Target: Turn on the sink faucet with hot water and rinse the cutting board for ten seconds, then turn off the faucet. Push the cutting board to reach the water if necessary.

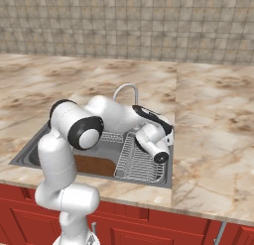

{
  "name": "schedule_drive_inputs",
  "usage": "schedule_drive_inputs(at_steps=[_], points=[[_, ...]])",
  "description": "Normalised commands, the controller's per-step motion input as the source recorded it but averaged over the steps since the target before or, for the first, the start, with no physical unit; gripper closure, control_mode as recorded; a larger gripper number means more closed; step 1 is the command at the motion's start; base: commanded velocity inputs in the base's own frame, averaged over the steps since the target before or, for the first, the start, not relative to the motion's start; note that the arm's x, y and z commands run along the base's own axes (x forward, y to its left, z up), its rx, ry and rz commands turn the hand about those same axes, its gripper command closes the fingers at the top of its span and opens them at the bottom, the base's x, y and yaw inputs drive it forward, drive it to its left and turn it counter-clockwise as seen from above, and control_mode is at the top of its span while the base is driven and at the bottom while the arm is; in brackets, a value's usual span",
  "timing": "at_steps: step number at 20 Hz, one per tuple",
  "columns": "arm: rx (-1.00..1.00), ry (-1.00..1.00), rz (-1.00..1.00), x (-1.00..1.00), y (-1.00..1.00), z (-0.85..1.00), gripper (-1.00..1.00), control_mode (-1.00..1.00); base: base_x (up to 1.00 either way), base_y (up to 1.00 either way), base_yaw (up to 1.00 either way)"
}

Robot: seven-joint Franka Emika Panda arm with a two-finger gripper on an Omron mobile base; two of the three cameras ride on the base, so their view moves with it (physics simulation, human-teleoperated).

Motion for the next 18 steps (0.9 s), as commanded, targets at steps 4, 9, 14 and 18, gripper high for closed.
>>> schedule_drive_inputs(at_steps=[4,9,14,18], points=[[0.04,0.0,0.0,0.23,0.0,0.0,-1.0,-1.0,0.0,0.0,0.0],[0.02,0.0,0.0,0.28,0.0,0.0,-1.0,-1.0,0.0,0.0,0.0],[0.0,0.0,-0.04,0.33,0.04,0.0,-1.0,-1.0,0.0,0.0,0.0],[0.01,0.0,-0.08,0.25,0.01,0.0,-1.0,-1.0,0.0,0.0,0.0]])
